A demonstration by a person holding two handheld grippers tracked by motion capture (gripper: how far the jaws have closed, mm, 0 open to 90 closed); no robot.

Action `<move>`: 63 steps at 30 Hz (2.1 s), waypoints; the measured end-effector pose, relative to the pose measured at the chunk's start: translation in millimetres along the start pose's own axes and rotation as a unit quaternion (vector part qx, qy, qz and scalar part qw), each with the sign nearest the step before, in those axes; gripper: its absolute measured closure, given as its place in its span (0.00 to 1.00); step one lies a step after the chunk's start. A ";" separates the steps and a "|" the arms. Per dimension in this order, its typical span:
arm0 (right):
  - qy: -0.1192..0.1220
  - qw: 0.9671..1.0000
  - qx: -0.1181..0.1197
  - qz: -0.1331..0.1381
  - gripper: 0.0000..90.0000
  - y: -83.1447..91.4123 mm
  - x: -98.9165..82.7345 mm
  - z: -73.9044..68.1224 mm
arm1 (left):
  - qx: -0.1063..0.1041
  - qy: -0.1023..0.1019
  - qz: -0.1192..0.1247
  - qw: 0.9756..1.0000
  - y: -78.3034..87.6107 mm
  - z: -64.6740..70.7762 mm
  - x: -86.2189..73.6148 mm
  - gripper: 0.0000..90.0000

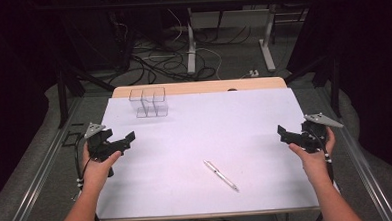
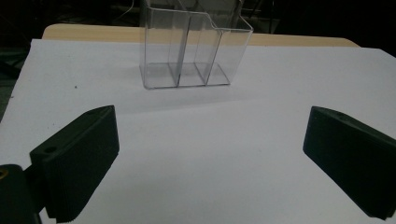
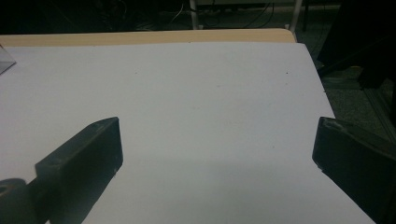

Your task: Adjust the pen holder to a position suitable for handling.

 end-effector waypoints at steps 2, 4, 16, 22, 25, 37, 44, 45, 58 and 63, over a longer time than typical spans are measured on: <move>0.007 1.000 0.001 -0.009 0.03 -0.1 -2.0 -0.2 | 0.002 0.006 -0.001 1.000 -0.3 -0.7 1.3 0.06; 0.006 1.000 0.003 -0.010 0.03 -1.3 -3.8 -2.1 | 0.001 0.012 0.000 1.000 -0.7 -0.6 3.3 0.08; 0.024 1.000 0.010 -0.013 0.04 -4.0 -7.1 -9.8 | 0.017 0.022 -0.009 1.000 -5.1 -2.0 19.9 0.16; 0.020 1.000 0.008 -0.017 0.05 -0.6 -10.6 -5.7 | 0.016 0.041 -0.005 0.999 -9.5 -5.4 37.2 0.18; 0.011 1.000 0.003 -0.021 0.05 1.0 -11.7 -4.4 | 0.019 0.034 -0.007 0.999 -12.2 -5.6 47.2 0.19; 0.015 1.000 0.009 -0.022 0.07 1.7 -13.6 -6.7 | 0.033 0.003 -0.019 0.999 -24.7 0.4 83.8 0.27; 0.012 1.000 0.008 -0.020 0.07 2.3 -13.7 -9.2 | 0.047 -0.019 -0.025 0.998 -34.3 1.3 99.3 0.31; 0.018 1.000 0.009 -0.020 0.07 2.3 -13.6 -8.5 | 0.049 -0.021 -0.026 0.998 -35.4 1.3 101.5 0.32; 0.018 1.000 0.010 -0.024 0.07 0.8 -15.7 -10.5 | 0.076 -0.040 -0.033 0.996 -49.3 -4.7 126.7 0.33; 0.014 0.999 0.012 -0.027 0.08 -0.1 -17.1 -12.6 | 0.079 -0.038 -0.037 0.995 -55.5 -7.0 130.4 0.34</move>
Point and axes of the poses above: each handheld gripper's, and its own axes: y roughly backward along the jaws, x roughly out of its top, z roughly to its right, the point moved 9 cm from there along -y, roughly forward along the jaws, and after that the axes turned 2 degrees about -y, right-handed, at the moved point
